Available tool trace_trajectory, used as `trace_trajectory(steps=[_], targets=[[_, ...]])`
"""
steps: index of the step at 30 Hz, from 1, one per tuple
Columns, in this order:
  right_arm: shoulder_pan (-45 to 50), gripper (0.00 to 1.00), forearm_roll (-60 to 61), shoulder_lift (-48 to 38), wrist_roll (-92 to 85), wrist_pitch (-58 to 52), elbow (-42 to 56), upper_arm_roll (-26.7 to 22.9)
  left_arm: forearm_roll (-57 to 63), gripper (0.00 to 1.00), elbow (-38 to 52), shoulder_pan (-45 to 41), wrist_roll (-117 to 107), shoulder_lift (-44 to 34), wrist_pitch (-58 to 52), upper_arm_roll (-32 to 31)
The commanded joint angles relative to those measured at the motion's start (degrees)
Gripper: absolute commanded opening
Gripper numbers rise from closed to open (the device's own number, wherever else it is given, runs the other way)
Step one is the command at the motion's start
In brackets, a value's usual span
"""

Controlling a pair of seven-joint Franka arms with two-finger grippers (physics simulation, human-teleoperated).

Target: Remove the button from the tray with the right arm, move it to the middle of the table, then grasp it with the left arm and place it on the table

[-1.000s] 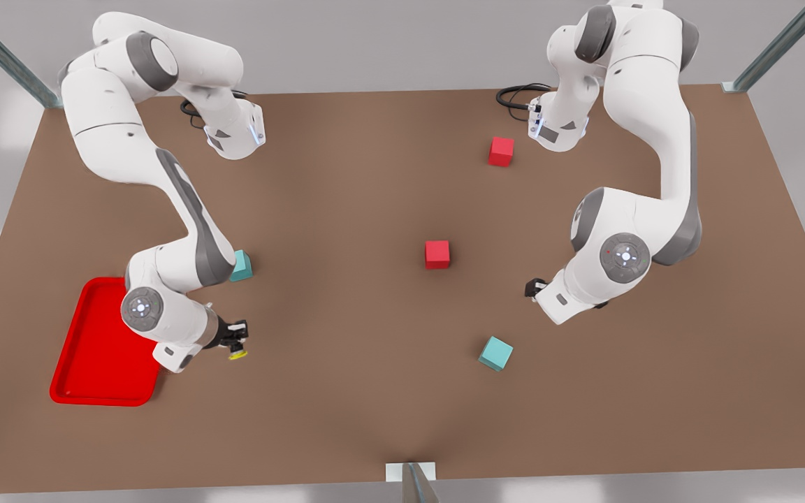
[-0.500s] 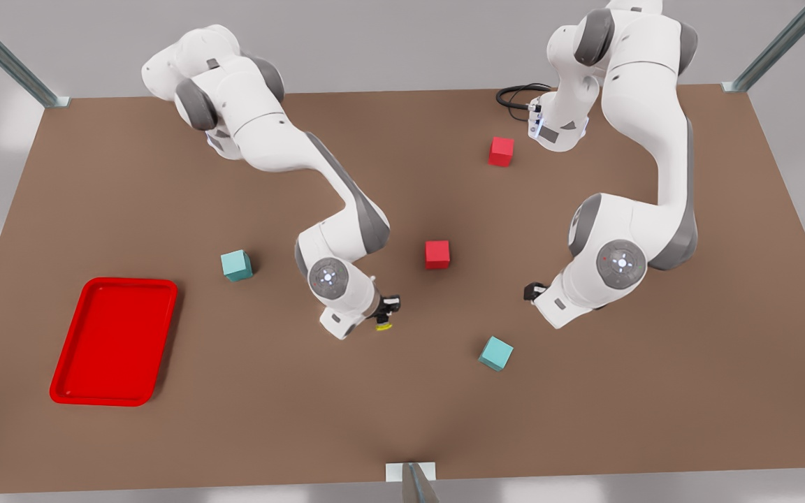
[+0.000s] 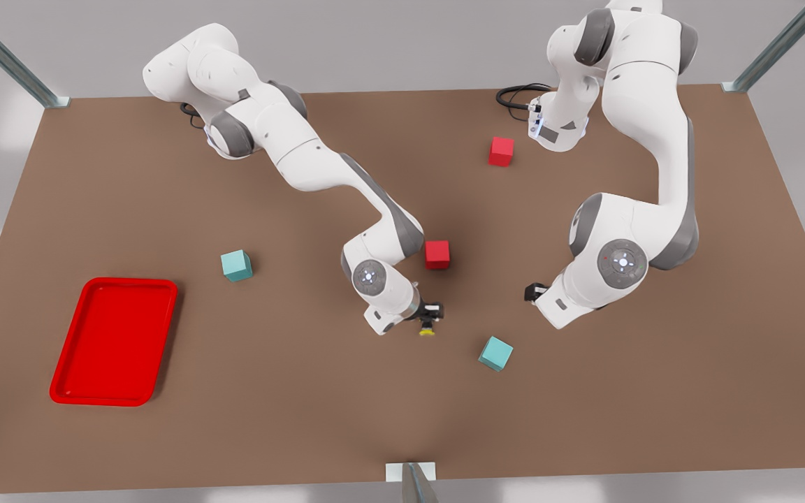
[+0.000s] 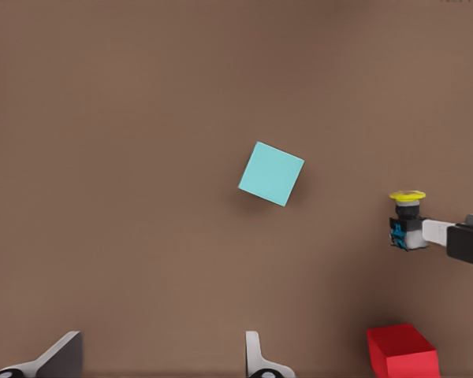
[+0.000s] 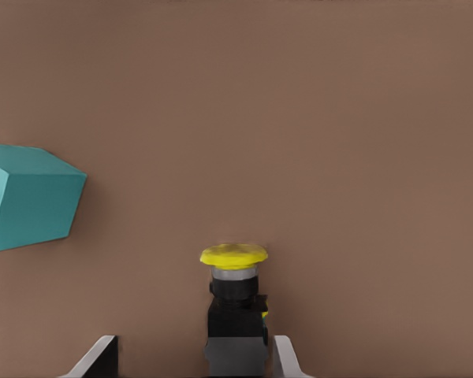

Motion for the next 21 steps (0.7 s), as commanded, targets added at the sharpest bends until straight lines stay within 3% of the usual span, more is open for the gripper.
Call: trace_trajectory(steps=[1, 5, 6, 8, 9, 11, 13, 16, 17, 18, 19, 21], targets=[[0.5, 1.0, 0.1, 0.0, 11.3, 1.9, 0.0, -0.2, 0.0, 1.0, 0.1, 0.0, -0.6, 0.0, 0.0, 0.0], [-2.0, 1.0, -0.6, -5.5, 11.3, -4.4, -0.9, -0.4, -0.2, 1.0, 2.5, -1.1, -3.5, 0.2, 0.1, -0.4], [-4.6, 1.0, -1.2, -10.3, 10.6, -8.4, -3.5, -0.2, -0.4, 1.0, 2.6, -2.9, -6.5, -0.1, 0.1, -0.4], [-8.6, 1.0, -5.0, -23.7, -0.7, -12.6, -19.8, -0.2, -0.7, 1.0, 3.1, -5.1, -9.2, -0.2, 0.0, -0.5], [-13.9, 1.0, -11.0, -35.2, -14.0, -14.8, -33.8, -0.2, -2.0, 1.0, 3.9, -6.5, -11.9, 0.1, 0.1, -0.5], [-23.2, 1.0, -20.9, -46.6, -25.2, -19.6, -43.4, -0.1, -2.1, 1.0, 3.9, -8.3, -16.8, 1.1, 3.0, -0.5], [-32.1, 1.0, -23.6, -51.0, -33.5, -26.9, -42.8, -0.2, -1.9, 1.0, 7.9, -12.5, -28.3, 5.4, 3.8, -0.4], [-33.3, 1.0, -30.2, -53.4, -36.9, -35.4, -37.1, -0.7, -2.0, 1.0, 11.1, -15.1, -36.6, 10.0, 7.3, -0.4], [-37.6, 1.0, -30.7, -56.2, -37.0, -37.6, -36.3, 2.2, -2.0, 1.0, 11.0, -16.1, -40.7, 11.1, 9.1, -0.4], [-46.6, 1.0, -31.0, -58.6, -37.3, -38.1, -37.3, 12.8, -2.0, 1.0, 11.0, -16.3, -42.1, 12.3, 10.7, -0.4], [-49.6, 1.0, -31.8, -59.8, -37.3, -39.2, -37.5, 16.2, -1.8, 1.0, 11.0, -17.5, -43.9, 13.6, 12.1, -0.3], [-49.5, 1.0, -31.7, -59.3, -36.3, -40.0, -36.8, 16.2, -1.5, 1.0, 10.5, -17.9, -45.3, 14.9, 12.5, -0.1]])
